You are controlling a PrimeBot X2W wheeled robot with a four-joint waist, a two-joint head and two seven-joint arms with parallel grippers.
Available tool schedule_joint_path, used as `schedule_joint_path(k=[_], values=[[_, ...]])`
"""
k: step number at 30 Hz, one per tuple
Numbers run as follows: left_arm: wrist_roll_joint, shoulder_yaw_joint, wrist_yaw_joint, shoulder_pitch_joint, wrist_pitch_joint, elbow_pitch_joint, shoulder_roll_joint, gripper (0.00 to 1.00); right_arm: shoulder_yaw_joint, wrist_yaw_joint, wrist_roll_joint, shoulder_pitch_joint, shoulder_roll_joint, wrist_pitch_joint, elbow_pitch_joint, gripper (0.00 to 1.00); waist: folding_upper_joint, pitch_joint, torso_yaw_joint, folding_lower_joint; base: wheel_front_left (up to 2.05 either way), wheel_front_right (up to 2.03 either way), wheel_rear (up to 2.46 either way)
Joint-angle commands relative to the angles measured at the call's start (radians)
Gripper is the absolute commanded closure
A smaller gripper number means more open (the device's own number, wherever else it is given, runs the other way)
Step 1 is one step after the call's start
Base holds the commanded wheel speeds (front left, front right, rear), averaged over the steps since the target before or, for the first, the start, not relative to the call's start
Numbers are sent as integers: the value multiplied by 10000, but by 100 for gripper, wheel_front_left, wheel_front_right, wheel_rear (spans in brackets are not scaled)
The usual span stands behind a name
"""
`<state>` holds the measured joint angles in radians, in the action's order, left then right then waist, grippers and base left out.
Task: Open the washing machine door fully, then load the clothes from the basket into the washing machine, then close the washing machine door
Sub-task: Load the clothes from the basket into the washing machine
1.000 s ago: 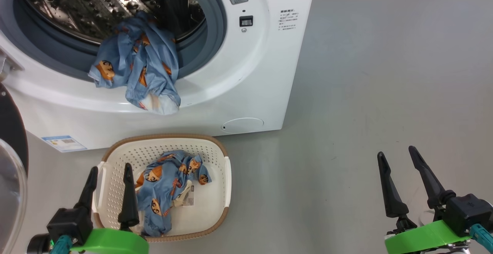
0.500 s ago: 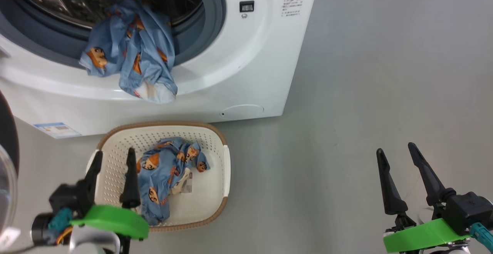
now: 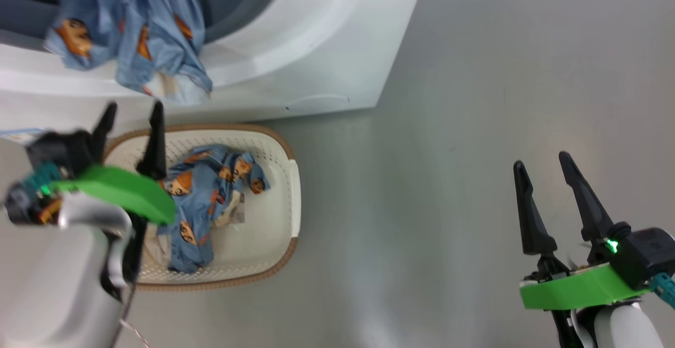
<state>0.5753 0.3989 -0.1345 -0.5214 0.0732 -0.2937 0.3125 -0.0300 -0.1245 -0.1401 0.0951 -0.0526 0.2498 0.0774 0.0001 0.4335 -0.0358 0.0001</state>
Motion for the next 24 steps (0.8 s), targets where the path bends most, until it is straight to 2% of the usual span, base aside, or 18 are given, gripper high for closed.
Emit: schedule_joint_path(k=[1,13,19,24], values=[[142,-444,130,-602,-227,73,492,0,304,-62,-226,208,-21,120,260,0,-1,790,-357,-1,0,0,0],[632,-869,221,-3028,-3135,356,1778,0,525,-62,-678,981,18,120,61,0,-1,1665,-989,-1,0,0,0],[948,-1020,199,-3860,-4529,-104,2312,0,662,-62,-1019,1153,22,120,-9,0,-1,1796,-1268,-1,0,0,0],[798,-1006,-50,-4391,-5232,-564,2708,0,775,-62,-1286,1209,22,120,-80,0,-1,1842,-1521,-1,0,0,0]])
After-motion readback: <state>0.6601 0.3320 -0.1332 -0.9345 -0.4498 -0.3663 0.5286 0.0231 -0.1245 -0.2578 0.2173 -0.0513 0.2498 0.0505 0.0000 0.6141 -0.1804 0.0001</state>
